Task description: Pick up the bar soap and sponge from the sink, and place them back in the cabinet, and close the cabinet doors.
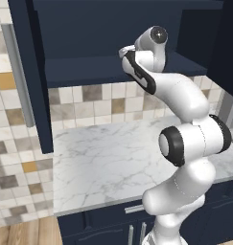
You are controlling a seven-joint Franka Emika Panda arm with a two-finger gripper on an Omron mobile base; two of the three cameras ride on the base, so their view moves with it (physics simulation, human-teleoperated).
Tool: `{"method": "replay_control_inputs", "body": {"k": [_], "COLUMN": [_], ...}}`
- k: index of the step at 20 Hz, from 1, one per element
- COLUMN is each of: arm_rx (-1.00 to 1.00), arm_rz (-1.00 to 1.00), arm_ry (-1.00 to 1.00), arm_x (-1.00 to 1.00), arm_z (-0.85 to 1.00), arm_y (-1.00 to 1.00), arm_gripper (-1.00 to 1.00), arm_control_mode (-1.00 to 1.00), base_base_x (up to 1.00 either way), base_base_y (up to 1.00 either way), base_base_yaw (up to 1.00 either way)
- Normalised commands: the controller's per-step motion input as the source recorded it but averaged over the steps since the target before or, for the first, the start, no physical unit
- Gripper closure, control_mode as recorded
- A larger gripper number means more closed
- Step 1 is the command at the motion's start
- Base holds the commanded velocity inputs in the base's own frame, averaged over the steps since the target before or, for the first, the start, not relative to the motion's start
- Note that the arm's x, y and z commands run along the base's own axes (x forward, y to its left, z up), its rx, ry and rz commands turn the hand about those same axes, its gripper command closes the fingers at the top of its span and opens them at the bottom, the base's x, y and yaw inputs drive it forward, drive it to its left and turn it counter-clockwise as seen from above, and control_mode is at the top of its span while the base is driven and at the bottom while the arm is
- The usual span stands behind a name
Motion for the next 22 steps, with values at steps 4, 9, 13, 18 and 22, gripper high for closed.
{"method": "replay_control_inputs", "body": {"k": [4, 9, 13, 18, 22], "arm_rx": [0.0, 0.0, 0.0, 0.0, 0.0], "arm_rz": [0.0, 0.0, 0.0, 0.0, 0.0], "arm_ry": [0.05, 0.06, 0.03, -0.01, -0.05], "arm_x": [0.27, 0.22, 0.19, 0.11, 0.01], "arm_z": [-0.02, -0.05, -0.08, -0.14, -0.16], "arm_y": [0.05, 0.04, 0.0, 0.0, 0.0], "arm_gripper": [1.0, 1.0, 1.0, 1.0, 1.0], "arm_control_mode": [-1.0, -1.0, -1.0, -1.0, -1.0], "base_base_x": [0.0, 0.0, 0.0, 0.0, 0.0], "base_base_y": [0.0, 0.0, 0.0, 0.0, 0.0], "base_base_yaw": [0.0, 0.0, 0.0, 0.0, 0.0]}}
